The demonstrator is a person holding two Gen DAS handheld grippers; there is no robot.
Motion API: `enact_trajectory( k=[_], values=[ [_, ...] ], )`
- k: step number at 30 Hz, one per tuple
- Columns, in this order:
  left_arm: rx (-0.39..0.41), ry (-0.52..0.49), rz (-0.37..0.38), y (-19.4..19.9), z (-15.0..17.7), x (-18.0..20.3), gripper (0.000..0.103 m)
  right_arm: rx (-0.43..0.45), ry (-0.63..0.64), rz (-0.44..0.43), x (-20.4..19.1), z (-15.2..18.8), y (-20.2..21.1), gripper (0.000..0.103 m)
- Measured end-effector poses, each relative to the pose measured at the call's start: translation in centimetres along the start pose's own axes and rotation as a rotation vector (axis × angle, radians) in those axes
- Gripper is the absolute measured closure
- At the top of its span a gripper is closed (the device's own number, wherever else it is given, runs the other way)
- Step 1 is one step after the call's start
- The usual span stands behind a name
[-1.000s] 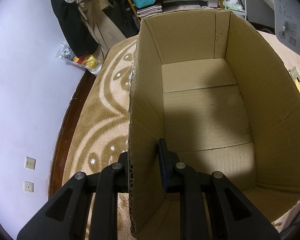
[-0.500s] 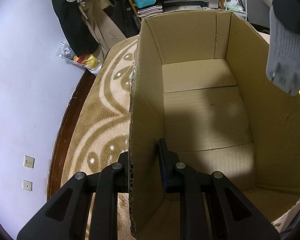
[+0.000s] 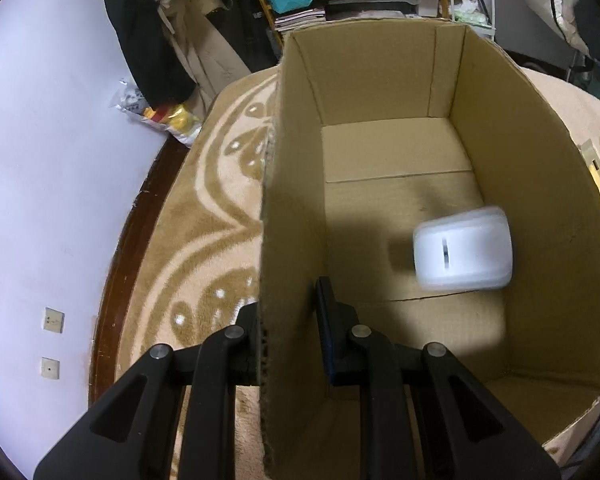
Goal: Organize rigid objects
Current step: 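Carry the white charger over the box and release it inside, then move the right tool back to the pile and grasp the light-blue bottle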
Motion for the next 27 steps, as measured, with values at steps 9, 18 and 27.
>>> enact_trajectory(
  k=[9,18,27],
  values=[
    [0.007,0.008,0.012,0.2,0.1,-0.3,0.085,-0.031,-0.06,0.095,2.7,1.1,0.4,0.0],
    [0.006,0.01,0.015,0.1,0.1,-0.4,0.084,-0.054,-0.126,0.148,5.0,2.1,0.5,0.0],
    [0.007,0.011,0.017,0.1,0.2,-0.5,0.084,-0.136,-0.19,0.192,7.2,3.9,-1.1,0.005]
  ],
)
Point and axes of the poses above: each gripper's, at about its wrist camera, not at the fingertips, and y roughly against the way its jaws point, x to its right, z to its underside, the point moved 3 cm from there along -y, roughly the way its jaws point, and after that the axes turned 3 degrees about -z, right-handed, at the moved point
